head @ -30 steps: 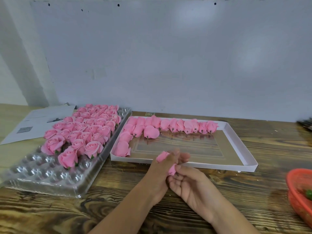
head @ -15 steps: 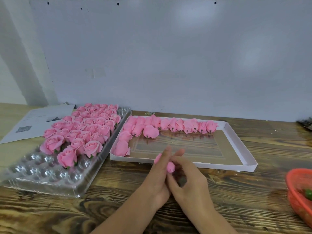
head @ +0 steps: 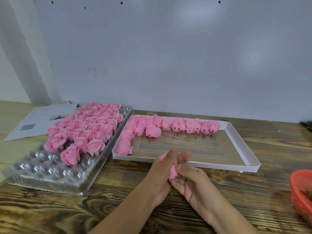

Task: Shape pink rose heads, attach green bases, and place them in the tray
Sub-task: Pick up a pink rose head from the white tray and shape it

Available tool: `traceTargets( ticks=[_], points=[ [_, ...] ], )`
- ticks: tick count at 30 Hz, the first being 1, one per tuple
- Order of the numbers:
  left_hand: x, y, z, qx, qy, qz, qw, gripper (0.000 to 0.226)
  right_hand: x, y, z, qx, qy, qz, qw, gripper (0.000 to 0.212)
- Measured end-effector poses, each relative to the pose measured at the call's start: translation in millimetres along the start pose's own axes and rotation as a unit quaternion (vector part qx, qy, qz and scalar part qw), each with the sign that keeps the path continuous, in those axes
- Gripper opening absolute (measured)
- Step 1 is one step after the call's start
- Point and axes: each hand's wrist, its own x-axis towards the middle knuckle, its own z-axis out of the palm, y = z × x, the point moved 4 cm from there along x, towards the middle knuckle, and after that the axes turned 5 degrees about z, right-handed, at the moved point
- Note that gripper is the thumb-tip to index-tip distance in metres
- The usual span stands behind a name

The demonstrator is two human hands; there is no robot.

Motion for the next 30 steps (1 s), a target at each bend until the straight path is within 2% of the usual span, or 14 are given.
traceTargets(
  ticks=[2,4,5,6,8,11,13,16,19,22,24,26,30],
  points=[
    [0.8,0.3,0.4,-0.001,0.01,-0.001,1.0,0.049,0.9,1.1,-0.5,0.001,0.001,0.0,1.0,0.025],
    [3.5,-2.5,-0.3,-0.033,0.035,-0.015,0.999,0.046,-0.5,0.2,-0.4,-0.13,0.063,-0.062,0.988,0.008],
    [4.8,-4.0,-1.0,-0.05,0.049,-0.022,0.997,0.044,-2.4,-1.7,-1.8,-0.236,0.119,-0.116,0.958,0.004],
    [5.7,-5.6,-1.6,-0.069,0.058,-0.029,0.996,0.042,-4.6,-3.4,-2.0,-0.345,0.166,-0.172,0.908,0.013],
    [5.7,-9.6,-2.3,-0.103,0.063,-0.043,0.992,0.037,-9.1,-1.8,3.7,-0.482,0.187,-0.242,0.821,0.035],
    [3.2,-12.1,-1.8,-0.12,0.067,-0.044,0.99,0.033,-10.3,1.3,5.5,-0.528,0.187,-0.289,0.776,0.039],
    [2.6,-11.5,0.8,-0.109,0.058,-0.041,0.992,0.034,-9.8,0.3,3.2,-0.5,0.19,-0.293,0.793,0.034],
    [2.1,-4.7,5.4,-0.057,0.035,-0.02,0.998,0.043,-7.5,-7.1,1.4,-0.407,0.184,-0.262,0.855,0.028],
    [0.6,7.1,6.0,0.028,0.005,0.019,0.999,0.055,-5.5,-16.8,0.4,-0.304,0.137,-0.222,0.916,0.022],
    [0.4,16.7,4.0,0.082,-0.058,0.047,0.994,0.04,-3.0,-19.6,-4.8,-0.193,0.105,-0.153,0.964,0.013],
    [-0.1,19.1,1.8,0.111,-0.085,0.061,0.988,0.023,-0.1,-18.7,-9.4,-0.136,0.087,-0.119,0.98,0.016],
    [-0.3,19.5,-2.7,0.148,-0.083,0.082,0.982,0.015,2.3,-18.4,-13.6,-0.109,0.085,-0.101,0.985,0.023],
    [-1.5,21.9,-8.0,0.264,-0.068,0.154,0.95,0.029,7.6,-16.7,-21.1,-0.068,0.106,-0.062,0.99,0.028]
  ],
)
